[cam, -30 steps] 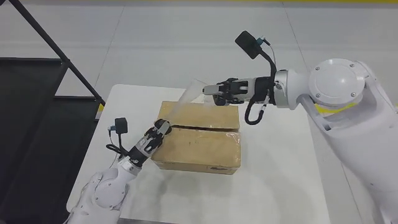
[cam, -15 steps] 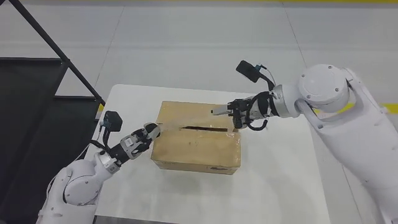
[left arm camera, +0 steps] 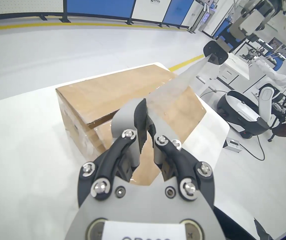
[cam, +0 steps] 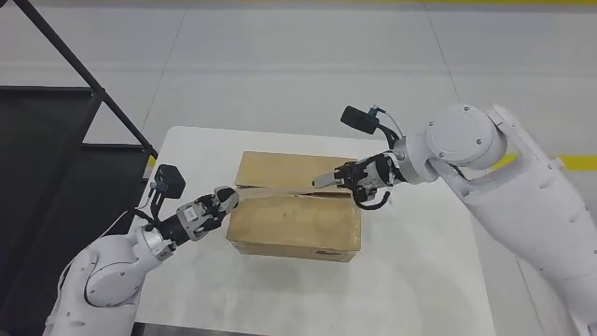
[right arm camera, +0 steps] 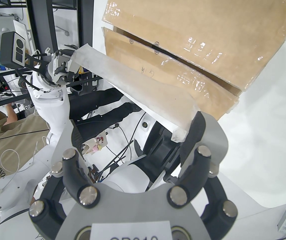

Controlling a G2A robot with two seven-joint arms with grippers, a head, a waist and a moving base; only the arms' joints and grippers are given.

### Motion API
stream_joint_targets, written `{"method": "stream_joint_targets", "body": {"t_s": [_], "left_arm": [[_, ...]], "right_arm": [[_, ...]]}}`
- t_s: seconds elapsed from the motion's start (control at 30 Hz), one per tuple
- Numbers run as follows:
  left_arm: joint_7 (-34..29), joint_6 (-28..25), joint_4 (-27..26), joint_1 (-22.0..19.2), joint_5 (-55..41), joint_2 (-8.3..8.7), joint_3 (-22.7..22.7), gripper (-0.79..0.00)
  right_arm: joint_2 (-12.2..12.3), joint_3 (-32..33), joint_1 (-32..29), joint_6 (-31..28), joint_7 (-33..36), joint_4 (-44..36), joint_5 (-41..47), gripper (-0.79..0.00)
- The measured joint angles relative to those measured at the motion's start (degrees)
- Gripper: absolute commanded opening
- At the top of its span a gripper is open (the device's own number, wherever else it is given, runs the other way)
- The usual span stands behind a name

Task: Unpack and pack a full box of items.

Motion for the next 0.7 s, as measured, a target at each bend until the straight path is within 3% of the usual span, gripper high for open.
{"method": "stream_joint_targets", "body": {"t_s": [0.23, 0.7], "left_arm": [[-3.4, 3.0, 0.0, -1.1, -3.3, 0.37, 0.8, -0.785], [-28.3, 11.1, 6.4, -10.3, -24.2, 2.62, 1.2, -0.785]], "right_arm": [[-1.1, -1.6, 0.1, 0.8, -1.1, 2.3, 3.7, 0.0], [-5.6, -9.0, 8.0, -6.4, 6.5, 23.7, 26.9, 0.0]]}}
